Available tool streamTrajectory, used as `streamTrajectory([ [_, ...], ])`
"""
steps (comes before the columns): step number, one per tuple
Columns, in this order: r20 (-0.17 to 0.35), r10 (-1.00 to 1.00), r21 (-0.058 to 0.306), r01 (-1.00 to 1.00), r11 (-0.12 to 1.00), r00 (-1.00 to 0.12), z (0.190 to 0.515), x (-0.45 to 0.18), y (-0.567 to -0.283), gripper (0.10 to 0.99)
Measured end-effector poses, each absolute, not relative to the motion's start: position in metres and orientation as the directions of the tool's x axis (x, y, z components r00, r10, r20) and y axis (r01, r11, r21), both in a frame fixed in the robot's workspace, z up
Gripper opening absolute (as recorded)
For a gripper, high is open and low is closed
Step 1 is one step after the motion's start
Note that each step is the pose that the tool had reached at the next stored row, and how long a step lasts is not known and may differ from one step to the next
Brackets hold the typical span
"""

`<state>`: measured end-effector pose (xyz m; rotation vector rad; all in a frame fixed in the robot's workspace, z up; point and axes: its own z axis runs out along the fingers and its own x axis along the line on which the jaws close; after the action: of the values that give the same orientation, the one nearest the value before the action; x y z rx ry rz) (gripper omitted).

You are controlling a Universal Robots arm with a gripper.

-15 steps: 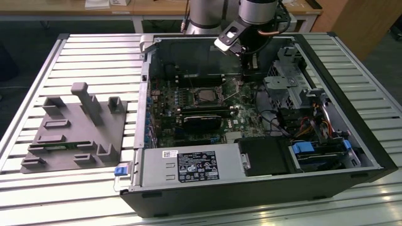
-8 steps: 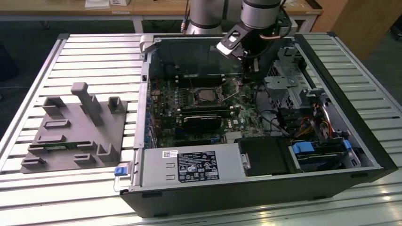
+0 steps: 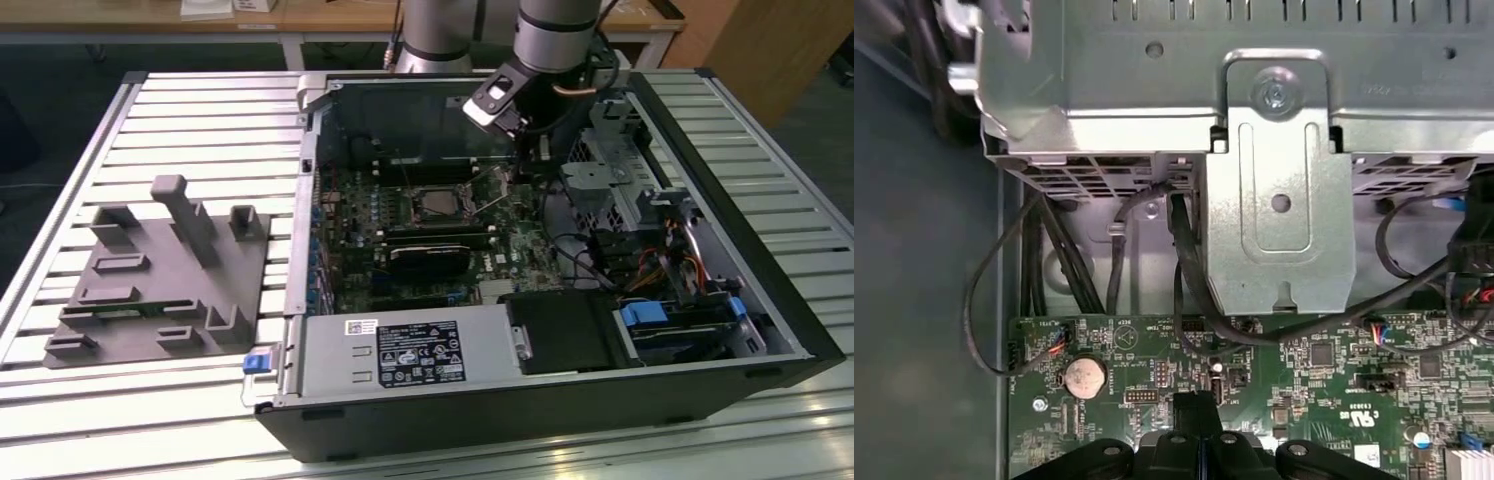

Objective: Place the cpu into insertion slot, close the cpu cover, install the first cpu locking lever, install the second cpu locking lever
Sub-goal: 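Close the cpu cover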

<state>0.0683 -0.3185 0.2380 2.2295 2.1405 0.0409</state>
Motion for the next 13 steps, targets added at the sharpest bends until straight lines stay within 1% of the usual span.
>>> streamTrajectory([
  [3, -0.016, 0.999, 0.048, 0.998, -0.04, 0.041, 0.2344, 0.0686, -0.3185, 0.106],
  [13, -0.016, 0.999, 0.048, 0.998, -0.04, 0.041, 0.2342, 0.0679, -0.3185, 0.106],
])
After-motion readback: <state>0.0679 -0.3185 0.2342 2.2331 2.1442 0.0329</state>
